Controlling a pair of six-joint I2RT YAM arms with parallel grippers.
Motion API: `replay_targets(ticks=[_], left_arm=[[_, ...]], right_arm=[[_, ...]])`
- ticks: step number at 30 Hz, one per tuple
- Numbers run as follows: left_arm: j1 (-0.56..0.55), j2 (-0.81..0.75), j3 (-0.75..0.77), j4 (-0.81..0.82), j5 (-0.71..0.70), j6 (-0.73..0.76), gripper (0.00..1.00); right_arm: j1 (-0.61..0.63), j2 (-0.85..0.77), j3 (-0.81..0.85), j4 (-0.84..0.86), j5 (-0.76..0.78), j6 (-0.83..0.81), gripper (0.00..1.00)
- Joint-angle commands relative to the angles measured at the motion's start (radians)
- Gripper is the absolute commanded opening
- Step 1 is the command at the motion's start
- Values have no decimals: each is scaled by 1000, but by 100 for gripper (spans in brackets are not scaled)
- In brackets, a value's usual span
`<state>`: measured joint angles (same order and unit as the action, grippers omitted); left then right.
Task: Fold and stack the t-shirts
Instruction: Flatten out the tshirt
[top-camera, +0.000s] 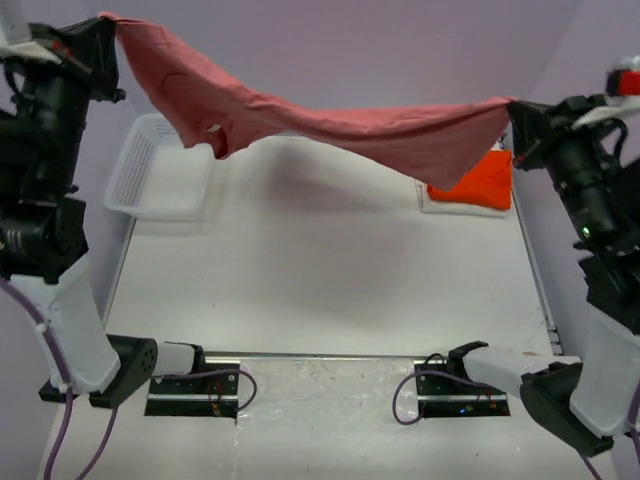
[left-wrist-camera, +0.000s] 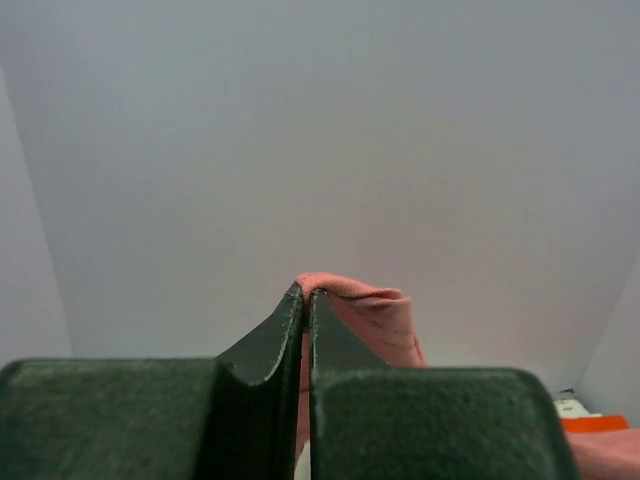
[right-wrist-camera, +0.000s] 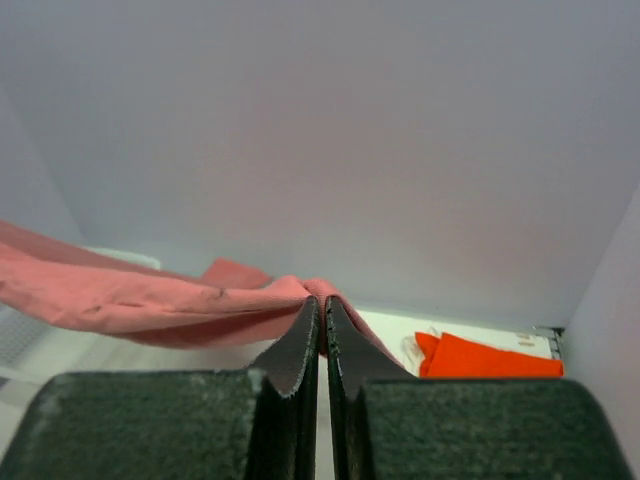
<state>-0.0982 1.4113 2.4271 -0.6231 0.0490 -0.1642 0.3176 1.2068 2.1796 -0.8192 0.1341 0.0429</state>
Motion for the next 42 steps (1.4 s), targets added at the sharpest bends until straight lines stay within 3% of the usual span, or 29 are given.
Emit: replay_targets(ticks=[1, 4, 10, 13, 18, 24, 30, 32, 38, 42], left_arm=[[2, -124, 7, 5, 69, -35, 0], [2, -210, 44, -6, 118, -64, 0], [2, -226, 55, 2, 167, -112, 0], [2, -187, 21, -6, 201, -130, 0], [2, -123, -100, -23, 207, -135, 0], [2, -3, -403, 37, 150, -130, 0], [0, 170, -555, 140, 123, -139, 0], [-1, 204, -641, 239, 121, -141, 0], [-1, 319, -703, 371, 115, -112, 0], [-5, 431, -636, 370, 146, -72, 0]], right_arm=[[18, -82, -3, -44, -82, 48, 0], [26, -153, -14, -52, -128, 78, 0], [29, -200, 3, -74, -191, 130, 0], [29, -210, -75, -48, -195, 147, 0], [29, -221, -338, 67, -189, 178, 0], [29, -113, -546, 196, -61, 178, 0], [28, 111, -590, 276, 34, 169, 0], [26, 199, -587, 295, 74, 158, 0], [-6, 359, -532, 336, 78, 124, 0], [-35, 468, -472, 338, 64, 111, 0]])
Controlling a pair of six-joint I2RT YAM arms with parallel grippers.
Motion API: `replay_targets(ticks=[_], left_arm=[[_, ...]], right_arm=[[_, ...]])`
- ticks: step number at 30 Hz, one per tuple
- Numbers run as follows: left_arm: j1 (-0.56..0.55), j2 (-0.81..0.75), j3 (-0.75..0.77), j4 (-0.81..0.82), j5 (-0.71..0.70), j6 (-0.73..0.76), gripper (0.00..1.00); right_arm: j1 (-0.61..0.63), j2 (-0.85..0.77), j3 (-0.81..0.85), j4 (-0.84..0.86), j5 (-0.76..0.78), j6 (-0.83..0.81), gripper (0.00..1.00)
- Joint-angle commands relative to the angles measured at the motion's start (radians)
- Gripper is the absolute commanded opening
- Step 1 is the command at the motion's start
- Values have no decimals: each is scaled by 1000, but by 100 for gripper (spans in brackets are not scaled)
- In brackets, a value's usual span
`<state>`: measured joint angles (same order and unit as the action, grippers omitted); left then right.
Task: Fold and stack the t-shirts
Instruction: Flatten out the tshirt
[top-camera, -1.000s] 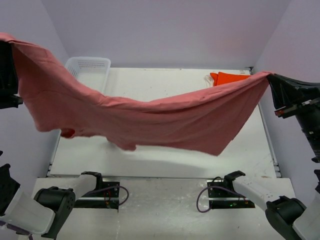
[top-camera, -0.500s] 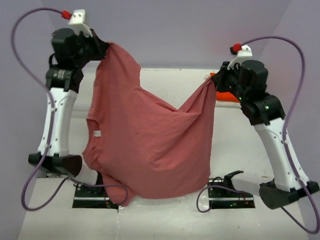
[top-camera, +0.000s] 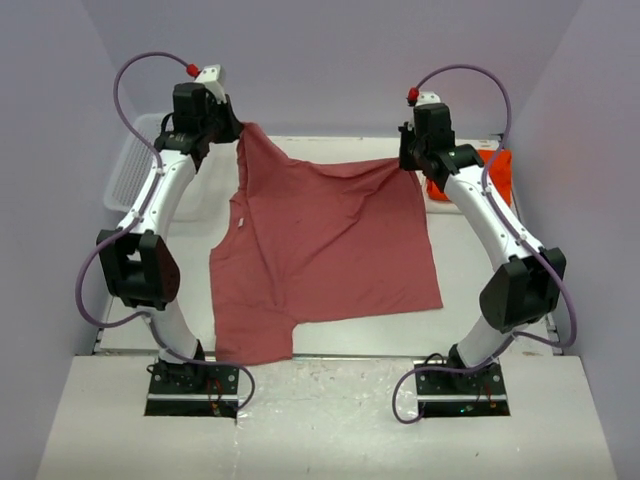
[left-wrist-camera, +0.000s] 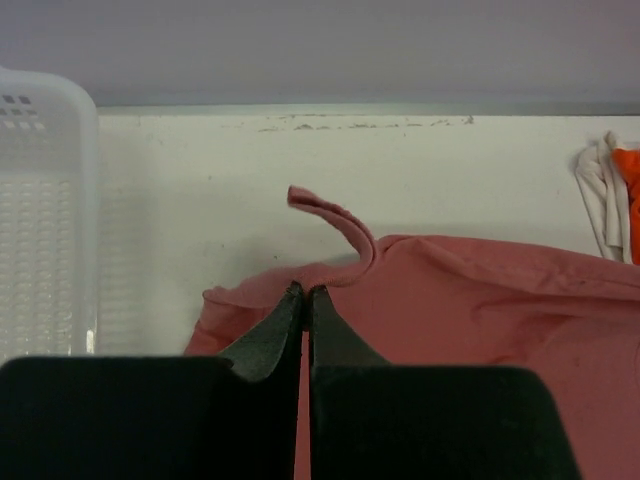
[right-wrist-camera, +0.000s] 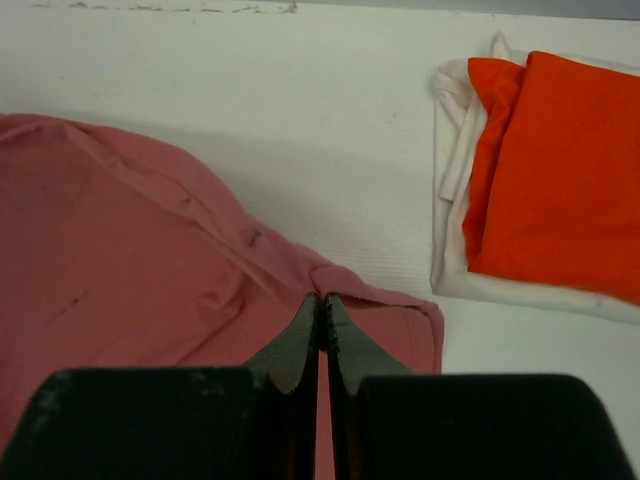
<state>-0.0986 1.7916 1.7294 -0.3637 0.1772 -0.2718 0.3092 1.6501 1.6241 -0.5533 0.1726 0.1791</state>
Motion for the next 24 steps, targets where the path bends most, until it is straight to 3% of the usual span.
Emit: replay_targets(ticks=[1, 12, 18, 24], left_arm=[[-7, 63, 73, 112, 21, 54, 0], [-23, 221, 249, 69, -10, 118, 0], [-32, 297, 308, 57, 7, 115, 0], [-52, 416, 484, -13, -22, 152, 0]], right_arm=[[-33, 42, 103, 72, 22, -27, 0], [-151, 246, 262, 50, 114, -18, 0], [-205, 342, 324, 41, 64, -30, 0], [-237, 421, 393, 53, 41, -41, 0]])
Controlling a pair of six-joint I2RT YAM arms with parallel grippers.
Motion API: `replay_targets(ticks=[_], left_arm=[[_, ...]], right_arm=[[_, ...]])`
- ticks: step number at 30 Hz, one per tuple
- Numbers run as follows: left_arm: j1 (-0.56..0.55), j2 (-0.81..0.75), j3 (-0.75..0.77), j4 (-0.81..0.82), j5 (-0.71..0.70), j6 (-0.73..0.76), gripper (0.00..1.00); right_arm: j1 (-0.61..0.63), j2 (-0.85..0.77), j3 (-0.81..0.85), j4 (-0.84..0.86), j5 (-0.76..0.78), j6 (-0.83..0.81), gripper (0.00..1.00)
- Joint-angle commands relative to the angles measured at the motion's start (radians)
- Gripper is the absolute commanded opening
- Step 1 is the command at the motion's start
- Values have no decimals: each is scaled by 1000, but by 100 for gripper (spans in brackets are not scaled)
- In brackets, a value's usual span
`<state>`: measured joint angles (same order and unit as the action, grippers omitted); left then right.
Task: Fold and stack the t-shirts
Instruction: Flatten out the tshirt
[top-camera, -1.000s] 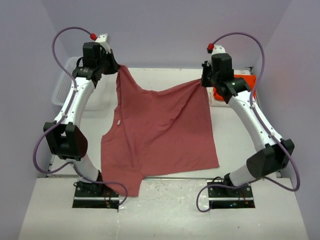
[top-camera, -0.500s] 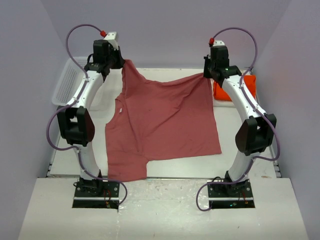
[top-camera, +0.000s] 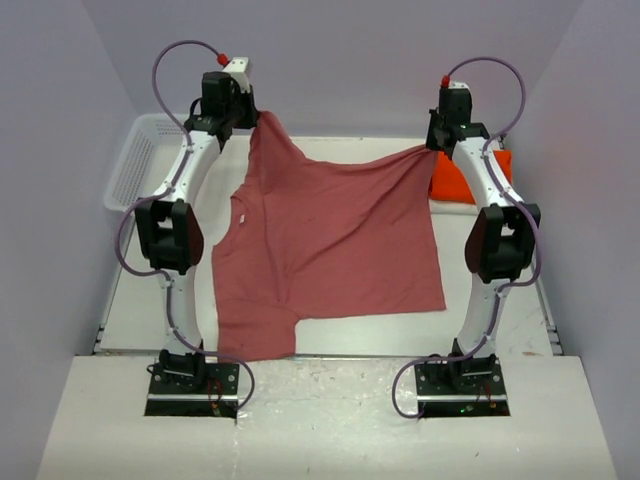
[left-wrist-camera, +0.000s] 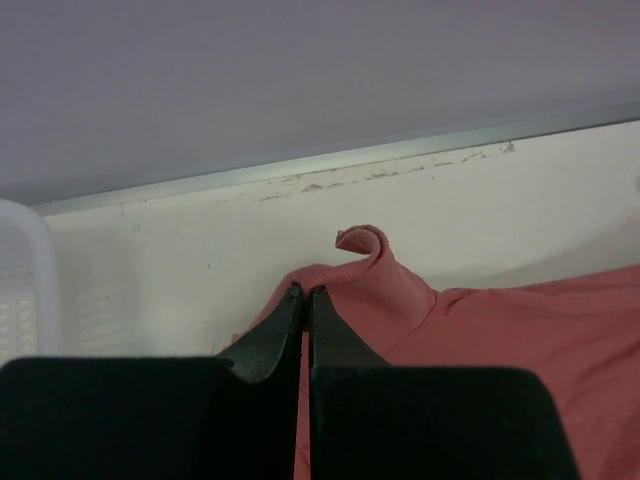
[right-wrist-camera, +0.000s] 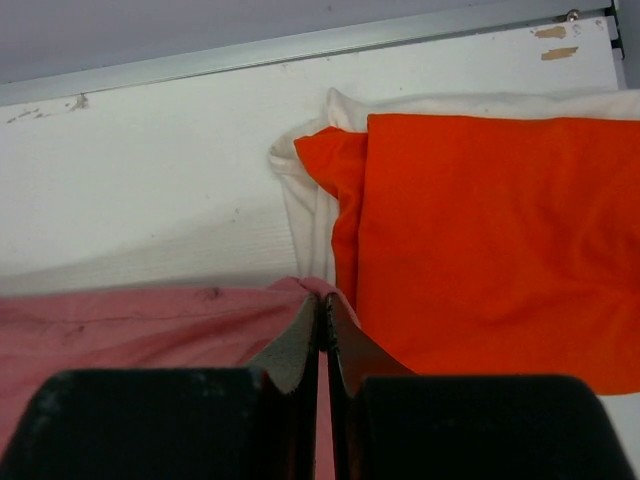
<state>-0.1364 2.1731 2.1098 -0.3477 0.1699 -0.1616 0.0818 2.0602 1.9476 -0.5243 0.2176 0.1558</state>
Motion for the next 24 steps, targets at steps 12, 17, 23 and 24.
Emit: replay_targets(ticks=[12, 17, 23, 24], left_arm=[[4, 105, 197, -66, -211, 53, 0], [17, 114, 197, -65, -224, 50, 0], [17, 117, 185, -51, -158, 47, 2], [15, 117, 185, -51, -144, 45, 2]], right_arm=[[-46, 167, 303, -36, -57, -52, 0], [-66, 184, 320, -37, -84, -56, 0], [-68, 210, 327, -48, -122, -55, 0], [-68, 213, 326, -48, -119, -52, 0]])
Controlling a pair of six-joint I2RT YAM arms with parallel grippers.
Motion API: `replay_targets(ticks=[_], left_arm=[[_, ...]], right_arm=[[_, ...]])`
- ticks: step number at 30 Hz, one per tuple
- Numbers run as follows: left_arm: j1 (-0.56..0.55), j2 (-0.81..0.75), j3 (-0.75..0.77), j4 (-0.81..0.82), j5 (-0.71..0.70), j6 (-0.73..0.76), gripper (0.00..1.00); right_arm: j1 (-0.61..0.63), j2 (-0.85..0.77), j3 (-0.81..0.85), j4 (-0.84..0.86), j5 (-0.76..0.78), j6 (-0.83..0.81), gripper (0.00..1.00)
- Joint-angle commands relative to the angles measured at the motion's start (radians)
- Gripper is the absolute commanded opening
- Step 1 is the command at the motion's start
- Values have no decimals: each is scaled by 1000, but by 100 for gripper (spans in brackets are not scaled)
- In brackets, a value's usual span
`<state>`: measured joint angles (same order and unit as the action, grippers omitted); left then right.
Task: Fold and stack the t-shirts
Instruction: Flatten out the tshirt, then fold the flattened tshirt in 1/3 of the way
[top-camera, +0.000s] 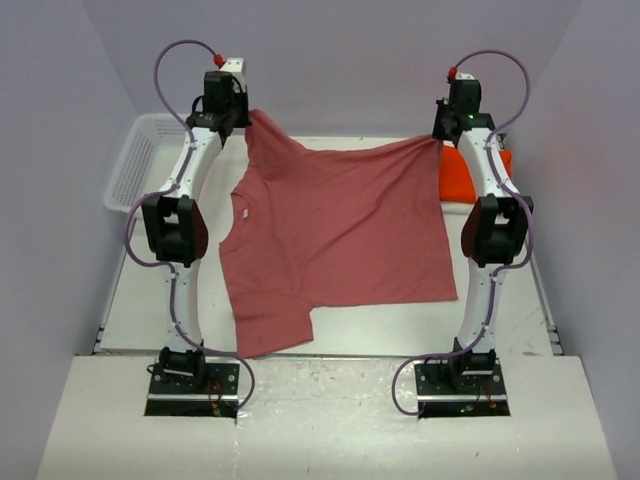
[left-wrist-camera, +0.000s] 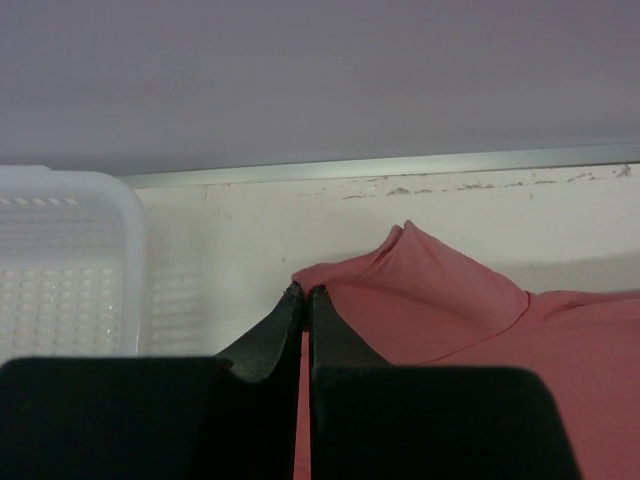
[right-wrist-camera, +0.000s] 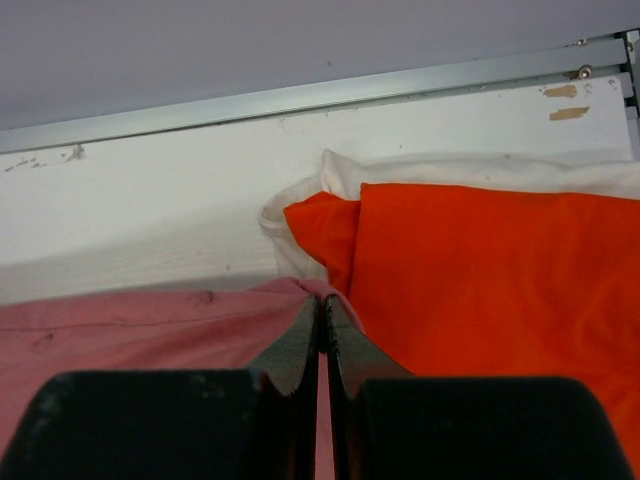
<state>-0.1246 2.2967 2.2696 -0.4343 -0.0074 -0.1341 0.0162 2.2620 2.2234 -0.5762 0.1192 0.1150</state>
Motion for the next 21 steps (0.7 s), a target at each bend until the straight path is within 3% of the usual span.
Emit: replay_targets(ticks=[1, 10, 21], left_arm=[[3, -9, 21, 34, 41, 14, 2], [0, -118, -128, -12, 44, -47, 1], [-18, -382, -406, -3, 66, -117, 0]], right_arm=[[-2, 13, 48, 4, -18, -8, 0], [-2, -76, -83, 32, -21, 17, 0], [2, -237, -312, 62, -46, 80, 0]])
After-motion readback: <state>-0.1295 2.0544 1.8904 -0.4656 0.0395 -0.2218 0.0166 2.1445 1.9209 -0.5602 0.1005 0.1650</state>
